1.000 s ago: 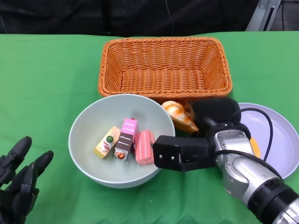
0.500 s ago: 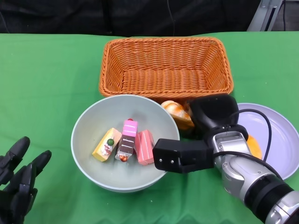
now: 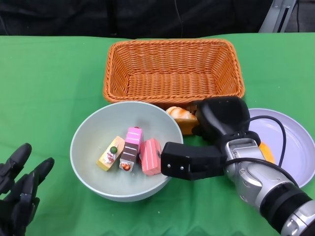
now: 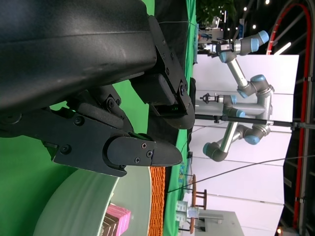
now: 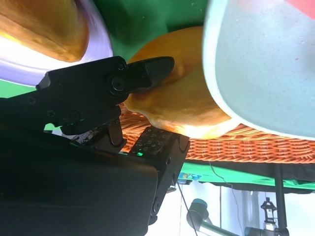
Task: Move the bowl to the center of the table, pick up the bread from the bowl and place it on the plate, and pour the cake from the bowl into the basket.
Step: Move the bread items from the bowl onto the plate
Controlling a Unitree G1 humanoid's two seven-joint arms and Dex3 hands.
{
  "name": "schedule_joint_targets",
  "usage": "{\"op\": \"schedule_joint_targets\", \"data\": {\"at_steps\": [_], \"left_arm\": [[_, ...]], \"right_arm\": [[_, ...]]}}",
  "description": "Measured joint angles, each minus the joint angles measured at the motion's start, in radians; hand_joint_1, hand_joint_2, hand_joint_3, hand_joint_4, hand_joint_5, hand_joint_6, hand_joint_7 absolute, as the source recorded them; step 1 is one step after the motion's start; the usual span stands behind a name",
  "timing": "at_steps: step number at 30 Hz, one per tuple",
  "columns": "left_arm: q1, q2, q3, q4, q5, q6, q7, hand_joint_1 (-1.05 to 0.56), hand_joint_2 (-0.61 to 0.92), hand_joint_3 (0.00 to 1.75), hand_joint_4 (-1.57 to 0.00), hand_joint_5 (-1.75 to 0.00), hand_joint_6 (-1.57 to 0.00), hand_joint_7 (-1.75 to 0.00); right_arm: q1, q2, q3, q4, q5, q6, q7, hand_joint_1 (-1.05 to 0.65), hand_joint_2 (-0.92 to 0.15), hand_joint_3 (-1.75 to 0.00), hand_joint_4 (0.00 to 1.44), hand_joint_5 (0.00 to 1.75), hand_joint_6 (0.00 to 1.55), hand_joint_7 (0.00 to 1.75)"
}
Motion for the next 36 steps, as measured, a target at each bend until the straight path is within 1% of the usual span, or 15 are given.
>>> {"op": "schedule_joint_targets", "data": {"at_steps": [5, 9, 12, 17, 20, 23, 25, 26, 29, 32, 36], "left_arm": [[0.0, 0.001, 0.0, 0.004, 0.002, 0.0, 0.0, -0.52, 0.92, 0.21, -1.01, 0.0, -0.89, 0.0], [0.0, 0.002, 0.0, 0.004, -0.001, 0.0, 0.0, -0.52, 0.92, 0.21, -1.01, 0.0, -0.88, 0.0], [-0.001, 0.004, 0.001, 0.004, -0.007, 0.0, -0.018, -0.52, 0.92, 0.21, -1.01, 0.0, -0.88, 0.0], [-0.008, 0.016, 0.006, 0.015, -0.007, 0.0, -0.025, -0.51, 0.92, 0.21, -1.0, 0.0, -0.87, 0.0], [-0.012, 0.018, 0.008, 0.017, -0.007, 0.001, -0.026, -0.51, 0.92, 0.22, -0.99, 0.0, -0.86, 0.0], [-0.02, 0.018, 0.01, 0.023, -0.008, 0.001, -0.026, -0.51, 0.92, 0.22, -0.98, 0.0, -0.86, 0.0], [-0.023, 0.019, 0.011, 0.027, -0.007, 0.0, -0.026, -0.51, 0.92, 0.22, -0.98, 0.0, -0.86, 0.0], [-0.024, 0.019, 0.011, 0.028, -0.006, 0.0, -0.026, -0.51, 0.92, 0.22, -0.98, 0.0, -0.86, 0.0], [-0.026, 0.019, 0.012, 0.028, -0.006, 0.0, -0.026, -0.51, 0.92, 0.22, -0.98, 0.0, -0.87, -0.01], [-0.029, 0.021, 0.013, 0.029, -0.007, 0.0, -0.026, -0.51, 0.92, 0.22, -0.99, -0.01, -0.87, -0.01], [-0.029, 0.023, 0.014, 0.029, -0.008, 0.001, -0.027, -0.5, 0.92, 0.23, -0.99, 0.0, -0.87, 0.0]], "right_arm": [[0.007, -0.011, -0.003, -0.008, 0.018, -0.035, -0.033, -0.29, -0.92, -0.03, 0.78, 1.53, 1.05, 0.05], [0.023, -0.023, -0.004, -0.042, 0.02, -0.04, -0.037, -0.3, -0.92, -0.06, 0.75, 1.56, 1.07, 0.06], [0.047, -0.036, -0.006, -0.113, 0.02, -0.035, -0.028, -0.33, -0.92, -0.07, 0.74, 1.57, 1.09, 0.08], [0.107, -0.072, -0.008, -0.286, 0.014, -0.004, 0.04, -0.34, -0.92, -0.08, 0.73, 1.58, 1.11, 0.11], [0.143, -0.098, -0.015, -0.389, 0.013, 0.003, 0.082, -0.33, -0.92, -0.08, 0.74, 1.56, 1.1, 0.12], [0.177, -0.118, -0.033, -0.471, 0.013, -0.002, 0.111, -0.33, -0.92, -0.06, 0.79, 1.47, 1.08, 0.12], [0.202, -0.135, -0.042, -0.522, 0.015, -0.007, 0.13, -0.33, -0.92, -0.04, 0.85, 1.35, 1.08, 0.09], [0.22, -0.144, -0.047, -0.553, 0.017, -0.014, 0.132, -0.33, -0.92, -0.03, 0.87, 1.32, 1.08, 0.08], [0.271, -0.164, -0.071, -0.616, 0.019, -0.047, 0.132, -0.32, -0.91, -0.01, 0.91, 1.31, 1.09, 0.08], [0.312, -0.194, -0.098, -0.673, 0.023, -0.086, 0.131, -0.32, -0.91, 0.0, 0.91, 1.29, 1.11, 0.07], [0.344, -0.213, -0.125, -0.72, 0.023, -0.095, 0.137, -0.31, -0.9, 0.0, 0.93, 1.24, 1.12, 0.07]]}}
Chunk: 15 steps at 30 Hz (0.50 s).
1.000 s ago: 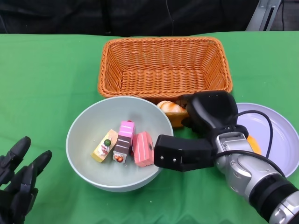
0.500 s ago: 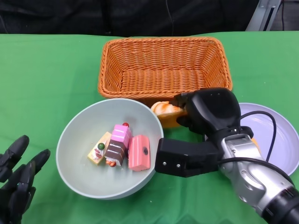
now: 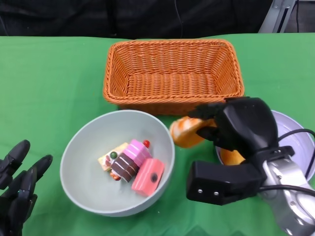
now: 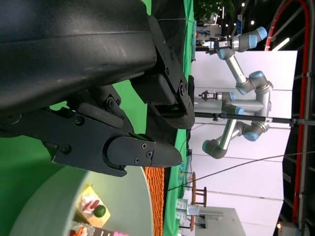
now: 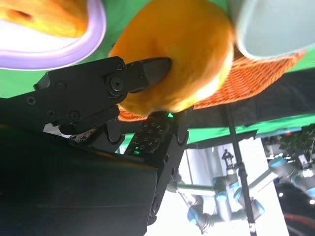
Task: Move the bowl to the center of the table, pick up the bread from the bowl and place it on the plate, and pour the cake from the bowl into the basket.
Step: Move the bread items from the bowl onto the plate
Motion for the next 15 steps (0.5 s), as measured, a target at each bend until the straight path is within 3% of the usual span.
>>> {"op": "schedule_joint_targets", "data": {"at_steps": [5, 11, 15], "left_arm": [[0.0, 0.001, 0.001, 0.0, -0.006, 0.0, -0.017, -0.49, 0.92, 0.25, -0.98, 0.0, -0.86, 0.0], [0.0, 0.001, 0.006, 0.0, -0.013, 0.003, -0.021, -0.48, 0.92, 0.26, -0.98, 0.0, -0.85, 0.0], [0.0, 0.003, 0.011, 0.002, -0.022, 0.003, -0.022, -0.48, 0.92, 0.25, -0.98, 0.0, -0.85, 0.0]], "right_arm": [[0.019, -0.002, -0.025, -0.036, -0.001, 0.0, 0.026, -0.32, -0.92, 0.0, 0.91, 1.29, 1.12, 0.05], [0.04, -0.008, -0.052, -0.058, -0.007, 0.001, 0.03, -0.3, -0.91, 0.0, 0.93, 1.22, 1.12, 0.05], [0.059, -0.021, -0.082, -0.075, -0.009, 0.0, 0.027, -0.29, -0.87, 0.0, 0.92, 1.33, 1.15, 0.05]]}}
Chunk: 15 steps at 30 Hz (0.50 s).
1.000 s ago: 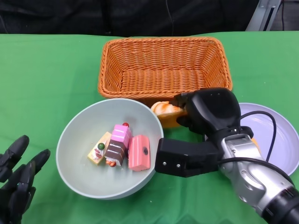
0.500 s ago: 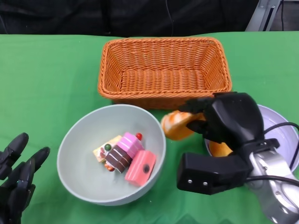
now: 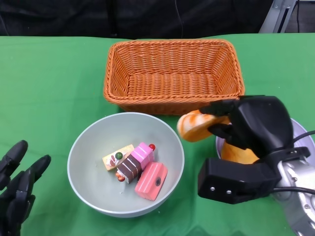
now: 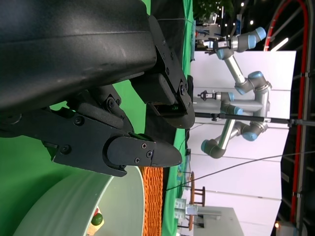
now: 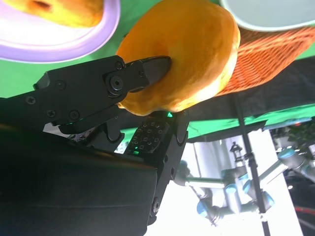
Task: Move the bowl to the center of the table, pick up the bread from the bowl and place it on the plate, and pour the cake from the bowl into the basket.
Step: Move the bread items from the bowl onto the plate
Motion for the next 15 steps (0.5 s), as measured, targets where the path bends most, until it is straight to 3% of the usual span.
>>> {"op": "schedule_joint_targets", "data": {"at_steps": [15], "left_arm": [[-0.001, 0.006, 0.005, 0.001, -0.01, 0.016, -0.001, -0.48, 0.92, 0.24, -0.99, 0.0, -0.86, 0.0]], "right_arm": [[0.092, -0.026, -0.079, -0.106, 0.019, -0.041, 0.01, -0.27, -0.88, 0.0, 0.89, 1.36, 1.16, 0.05]]}}
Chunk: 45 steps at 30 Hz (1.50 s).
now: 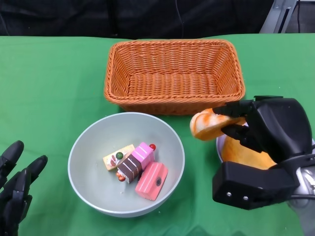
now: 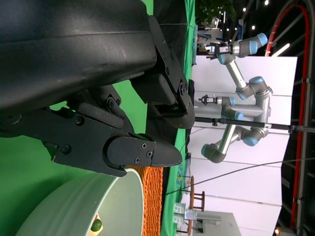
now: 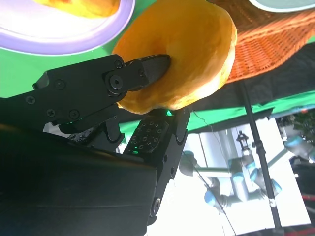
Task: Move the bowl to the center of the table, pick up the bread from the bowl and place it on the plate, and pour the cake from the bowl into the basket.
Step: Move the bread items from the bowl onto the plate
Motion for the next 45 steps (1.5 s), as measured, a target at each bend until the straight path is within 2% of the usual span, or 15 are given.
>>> {"op": "schedule_joint_targets", "data": {"at_steps": [3, 9, 18, 23, 28, 38, 45], "left_arm": [[0.0, 0.001, 0.001, 0.0, 0.0, 0.001, -0.006, -0.49, 0.92, 0.24, -0.99, 0.0, -0.86, 0.0], [0.0, 0.005, 0.005, 0.001, -0.002, 0.003, -0.017, -0.49, 0.92, 0.24, -0.98, 0.0, -0.85, 0.0], [-0.003, 0.012, 0.015, 0.011, -0.01, 0.004, -0.042, -0.49, 0.92, 0.24, -0.99, 0.0, -0.86, -0.01], [-0.004, 0.013, 0.02, 0.025, -0.008, 0.004, -0.042, -0.49, 0.92, 0.24, -0.99, 0.0, -0.86, -0.01], [-0.005, 0.015, 0.025, 0.026, -0.012, 0.004, -0.051, -0.49, 0.92, 0.24, -0.98, 0.0, -0.85, 0.0], [-0.007, 0.025, 0.028, 0.035, -0.032, 0.004, -0.076, -0.49, 0.92, 0.24, -0.98, 0.0, -0.85, 0.0], [-0.007, 0.028, 0.031, 0.035, -0.041, 0.004, -0.081, -0.49, 0.92, 0.24, -0.98, 0.0, -0.85, 0.0]], "right_arm": [[0.041, -0.007, -0.022, -0.038, 0.002, -0.001, 0.016, -0.27, -0.88, 0.0, 0.92, 1.32, 1.17, 0.05], [0.113, -0.037, -0.072, -0.079, 0.02, -0.022, 0.018, -0.26, -0.88, 0.0, 0.9, 1.36, 1.16, 0.05], [0.182, -0.039, -0.119, -0.092, 0.044, -0.078, 0.002, -0.27, -0.88, 0.0, 0.88, 1.41, 1.18, 0.06], [0.192, -0.039, -0.147, -0.087, 0.048, -0.098, -0.008, -0.26, -0.88, 0.0, 0.87, 1.44, 1.17, 0.07], [0.222, -0.04, -0.17, -0.084, 0.053, -0.112, -0.009, -0.26, -0.9, -0.01, 0.85, 1.38, 1.15, 0.06], [0.229, -0.043, -0.22, -0.067, 0.081, -0.103, -0.003, -0.25, -0.88, 0.0, 0.9, 1.31, 1.16, 0.06], [0.226, -0.054, -0.256, -0.04, 0.129, -0.088, 0.048, -0.24, -0.89, 0.0, 0.9, 1.43, 1.16, 0.06]]}}
